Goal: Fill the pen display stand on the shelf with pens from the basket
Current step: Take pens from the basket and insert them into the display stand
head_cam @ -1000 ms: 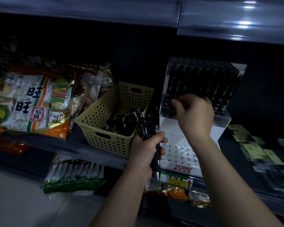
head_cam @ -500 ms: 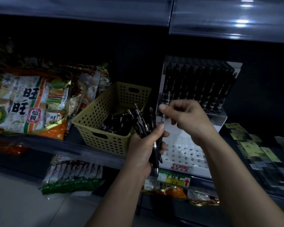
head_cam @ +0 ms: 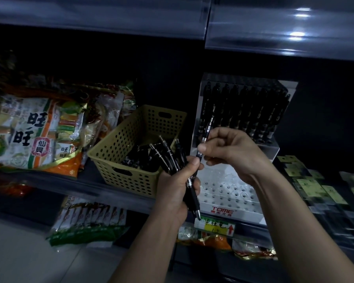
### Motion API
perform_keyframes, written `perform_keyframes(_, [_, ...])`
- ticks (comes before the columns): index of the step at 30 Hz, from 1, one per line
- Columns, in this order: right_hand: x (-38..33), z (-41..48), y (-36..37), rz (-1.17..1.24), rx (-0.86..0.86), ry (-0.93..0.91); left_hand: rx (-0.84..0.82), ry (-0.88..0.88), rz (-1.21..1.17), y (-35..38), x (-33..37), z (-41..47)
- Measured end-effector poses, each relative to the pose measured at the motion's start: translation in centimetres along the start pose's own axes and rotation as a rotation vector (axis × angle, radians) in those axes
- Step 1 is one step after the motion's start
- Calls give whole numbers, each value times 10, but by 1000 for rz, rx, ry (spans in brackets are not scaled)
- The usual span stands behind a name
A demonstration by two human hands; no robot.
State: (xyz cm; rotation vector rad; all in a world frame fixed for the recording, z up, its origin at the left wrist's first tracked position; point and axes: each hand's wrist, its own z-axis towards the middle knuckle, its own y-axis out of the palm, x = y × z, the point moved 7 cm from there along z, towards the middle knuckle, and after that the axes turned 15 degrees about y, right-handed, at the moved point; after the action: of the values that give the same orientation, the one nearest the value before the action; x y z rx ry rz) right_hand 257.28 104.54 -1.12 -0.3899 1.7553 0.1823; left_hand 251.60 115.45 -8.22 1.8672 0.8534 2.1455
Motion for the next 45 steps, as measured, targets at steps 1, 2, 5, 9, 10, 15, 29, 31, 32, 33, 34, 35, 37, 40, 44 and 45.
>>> perform_keyframes(1, [1,0,1,-13,-11,10,6,2,0,0,0,0])
perform_keyframes(2, [2,0,1,-34,-12,12,10,3,3,-1,1,0])
perform_keyframes(5, [-2,0,-3,-17,60,-33,22,-7,19,-3,-1,1])
perform_keyframes(9, [-15,-6,-26,157,305,-180,65,-63,50,-7,-9,1])
perform_keyframes(10, [-17,-8,-32,168,365,-212,67,-72,71,-7,-10,0])
perform_keyframes(15, [-24,-17,-47,124,593,-328,20,-111,122,-6,-14,-1])
perform_keyframes(29, [-29,-21,-41,-231,862,-397,6,-127,125,-8,-19,1])
perform_keyframes(31, [-28,-19,-38,-280,875,-403,9,-124,128,-8,-19,1])
perform_keyframes(32, [-27,-18,-36,-305,884,-405,9,-121,129,-8,-18,1])
perform_keyframes(33, [-26,-17,-35,-330,892,-407,8,-118,130,-8,-18,1])
perform_keyframes(34, [-24,-16,-34,-357,900,-407,7,-116,129,-8,-18,1])
perform_keyframes(35, [-23,-15,-33,-389,909,-405,7,-114,128,-8,-18,2])
perform_keyframes(37, [-21,-12,-33,-448,927,-388,12,-111,127,-9,-18,2])
perform_keyframes(40, [-19,-9,-36,-489,942,-372,16,-104,124,-10,-17,4])
perform_keyframes(44, [-19,-7,-36,-538,944,-357,17,-101,120,-10,-17,4])
perform_keyframes(45, [-20,-7,-36,-546,938,-353,16,-101,119,-10,-17,4])
